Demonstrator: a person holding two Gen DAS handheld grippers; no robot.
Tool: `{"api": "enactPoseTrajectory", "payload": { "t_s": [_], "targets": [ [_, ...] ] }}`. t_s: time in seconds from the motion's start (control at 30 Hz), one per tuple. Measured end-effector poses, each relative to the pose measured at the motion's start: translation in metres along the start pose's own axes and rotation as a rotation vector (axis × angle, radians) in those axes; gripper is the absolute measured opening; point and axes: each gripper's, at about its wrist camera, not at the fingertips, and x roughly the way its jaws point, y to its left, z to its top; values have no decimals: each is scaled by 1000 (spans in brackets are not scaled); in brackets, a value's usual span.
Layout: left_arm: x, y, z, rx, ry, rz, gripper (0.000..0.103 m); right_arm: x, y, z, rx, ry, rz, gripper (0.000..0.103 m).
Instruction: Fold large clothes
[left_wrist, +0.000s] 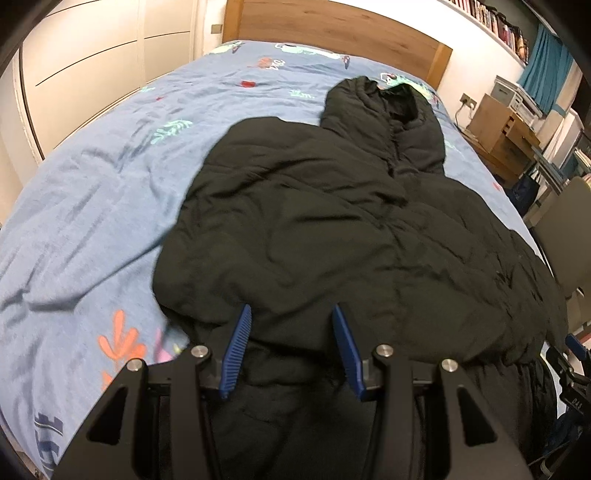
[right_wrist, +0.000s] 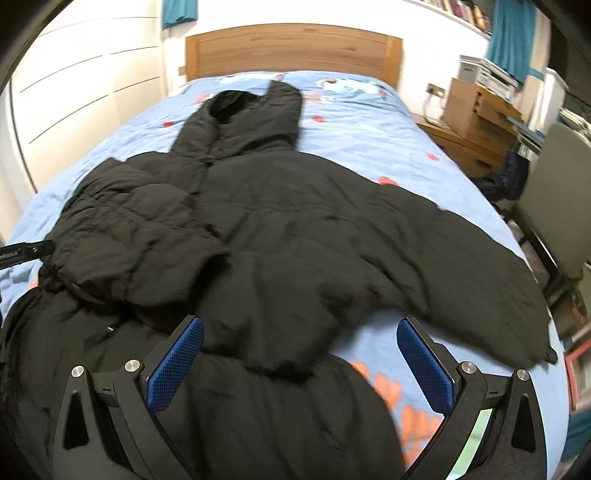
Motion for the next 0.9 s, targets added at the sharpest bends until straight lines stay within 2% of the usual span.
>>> {"api": "enactPoseTrajectory", "payload": {
  "t_s": [0.4, 0.67, 0.9],
  "targets": [
    [8, -59, -6, 65, 36, -24, 44, 6, -97, -31, 220, 28, -76, 102],
    [19, -81, -2, 90, 49, -17, 44, 14, -138, -43, 291, 26, -138, 102],
    [27, -92, -4, 114, 59, 0, 44, 28, -168, -54, 370, 35, -146, 102]
  ]
}}
